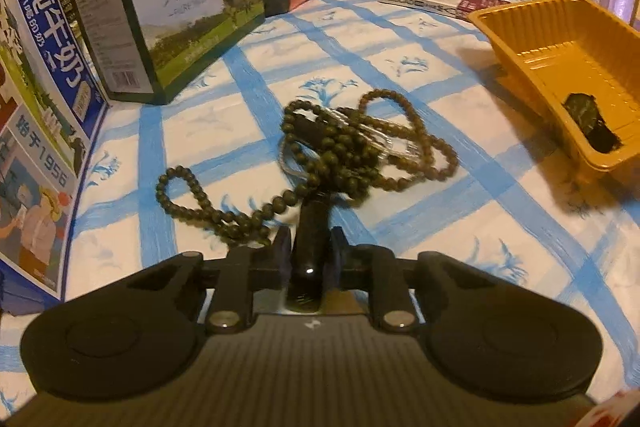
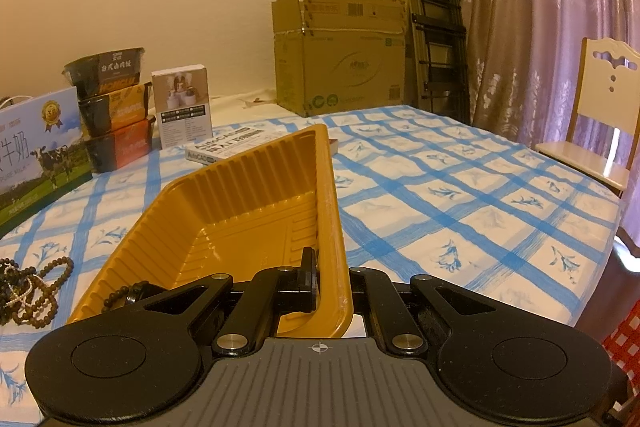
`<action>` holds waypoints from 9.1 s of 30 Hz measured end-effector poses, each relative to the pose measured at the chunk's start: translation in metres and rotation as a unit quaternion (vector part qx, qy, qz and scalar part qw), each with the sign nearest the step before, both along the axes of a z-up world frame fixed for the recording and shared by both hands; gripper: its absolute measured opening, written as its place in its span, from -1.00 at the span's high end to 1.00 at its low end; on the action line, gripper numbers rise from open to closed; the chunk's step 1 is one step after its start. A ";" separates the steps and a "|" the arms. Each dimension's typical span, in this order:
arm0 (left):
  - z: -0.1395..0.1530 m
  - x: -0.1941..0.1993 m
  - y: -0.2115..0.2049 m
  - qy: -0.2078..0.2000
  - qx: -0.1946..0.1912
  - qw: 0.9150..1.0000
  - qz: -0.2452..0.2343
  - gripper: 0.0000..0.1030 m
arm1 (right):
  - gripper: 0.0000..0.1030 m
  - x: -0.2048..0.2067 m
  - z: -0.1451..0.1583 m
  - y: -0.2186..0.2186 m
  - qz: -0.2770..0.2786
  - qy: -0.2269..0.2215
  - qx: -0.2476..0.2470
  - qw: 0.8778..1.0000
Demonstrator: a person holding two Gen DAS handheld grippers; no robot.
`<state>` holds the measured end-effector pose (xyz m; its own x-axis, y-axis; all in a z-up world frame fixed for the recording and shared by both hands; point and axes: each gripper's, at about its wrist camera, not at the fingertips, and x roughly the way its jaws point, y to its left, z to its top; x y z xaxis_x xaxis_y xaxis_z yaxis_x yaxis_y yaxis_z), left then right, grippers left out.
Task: Organize jewelry
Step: 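Grasp a dark bead strand from the pile with the left tool, then carry the strand over the orange tray and open the left tool, then move the open left tool back to the bead pile and grasp a strand, then lift the long bead strand high with the left tool to untangle it, then lower the dangling strand into the tray and open the left tool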
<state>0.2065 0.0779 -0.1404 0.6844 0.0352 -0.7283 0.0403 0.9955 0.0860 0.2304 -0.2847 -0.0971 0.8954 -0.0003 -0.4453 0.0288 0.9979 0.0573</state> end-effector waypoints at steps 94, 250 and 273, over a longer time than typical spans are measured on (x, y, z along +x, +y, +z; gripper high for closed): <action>0.069 0.046 -0.049 -0.065 -0.109 0.992 -0.011 0.34 | 0.91 0.007 0.003 0.001 0.012 -0.004 -0.023 1.000; 0.212 0.075 -0.177 -0.085 -0.185 0.954 -0.219 0.88 | 0.91 0.009 0.004 0.003 0.041 0.012 -0.039 0.998; 0.076 0.098 -0.190 0.055 -0.229 0.952 -0.196 0.61 | 0.90 0.005 0.002 0.002 0.042 0.012 -0.036 0.998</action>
